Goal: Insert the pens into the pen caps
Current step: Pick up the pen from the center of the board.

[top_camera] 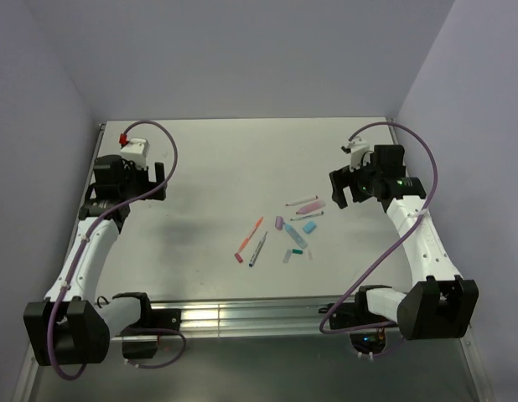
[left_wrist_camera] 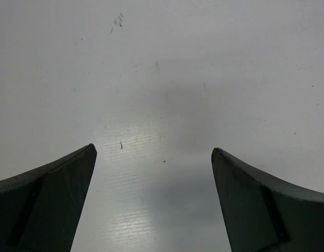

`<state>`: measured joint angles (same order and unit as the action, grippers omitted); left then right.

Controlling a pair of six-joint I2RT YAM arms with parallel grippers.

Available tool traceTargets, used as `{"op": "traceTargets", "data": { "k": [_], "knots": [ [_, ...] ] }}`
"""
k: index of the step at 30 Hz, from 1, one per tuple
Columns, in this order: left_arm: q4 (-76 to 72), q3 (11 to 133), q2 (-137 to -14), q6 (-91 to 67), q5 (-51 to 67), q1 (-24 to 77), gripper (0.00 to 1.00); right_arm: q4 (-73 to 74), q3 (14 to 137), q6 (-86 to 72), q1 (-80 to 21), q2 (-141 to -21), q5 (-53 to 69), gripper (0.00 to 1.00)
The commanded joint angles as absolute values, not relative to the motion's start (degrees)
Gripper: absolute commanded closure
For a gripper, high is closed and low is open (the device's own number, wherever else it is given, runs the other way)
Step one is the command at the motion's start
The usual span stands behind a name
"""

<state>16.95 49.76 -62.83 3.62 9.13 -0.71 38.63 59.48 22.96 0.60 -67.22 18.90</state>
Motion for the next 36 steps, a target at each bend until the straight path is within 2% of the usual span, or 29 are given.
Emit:
{"op": "traceTargets", "data": {
  "k": [1, 6, 13, 15, 18, 21, 26, 32, 36],
  "knots": [
    [14.2, 49.8, -61.3, 3.3, 6.8, -0.5, 0.0, 38.8, 62.7, 21.4, 0.3, -66.6, 19.2, 0.0],
    [15.2, 52.0, -63.2, 1.3, 0.6, -0.5, 0.0, 39.6, 63.8, 18.4, 0.3, -66.4, 19.8, 0.0],
    [14.2, 48.6, -60.3, 0.4, 2.6, 5.0, 0.0, 39.7, 63.5, 17.0, -1.1, -66.6, 17.6, 0.0],
    [15.8, 48.3, -61.1, -2.0, 1.4, 11.1, 0.02, 39.9, 63.6, 15.9, -1.1, -67.3, 17.0, 0.0],
    [18.5, 48.8, -63.5, -4.0, 0.3, 20.5, 0.17, 39.7, 63.6, 14.9, -1.1, -67.8, 16.6, 0.0],
    [18.9, 48.9, -64.6, -6.8, -3.7, 31.1, 0.25, 39.6, 63.8, 14.0, -1.1, -67.9, 15.7, 0.0],
    [19.4, 50.3, -69.8, -12.0, -4.6, 47.0, 0.33, 39.8, 64.9, 12.2, -0.4, -68.6, 15.9, 0.0],
    [21.4, 53.5, -79.8, -14.4, -5.0, 57.0, 0.37, 39.9, 66.3, 10.7, -0.4, -70.1, 15.4, 0.0],
    [21.7, 55.5, -85.4, -15.2, -4.2, 58.5, 0.39, 39.8, 66.2, 10.5, -0.4, -70.3, 15.7, 0.0]
  ]
}}
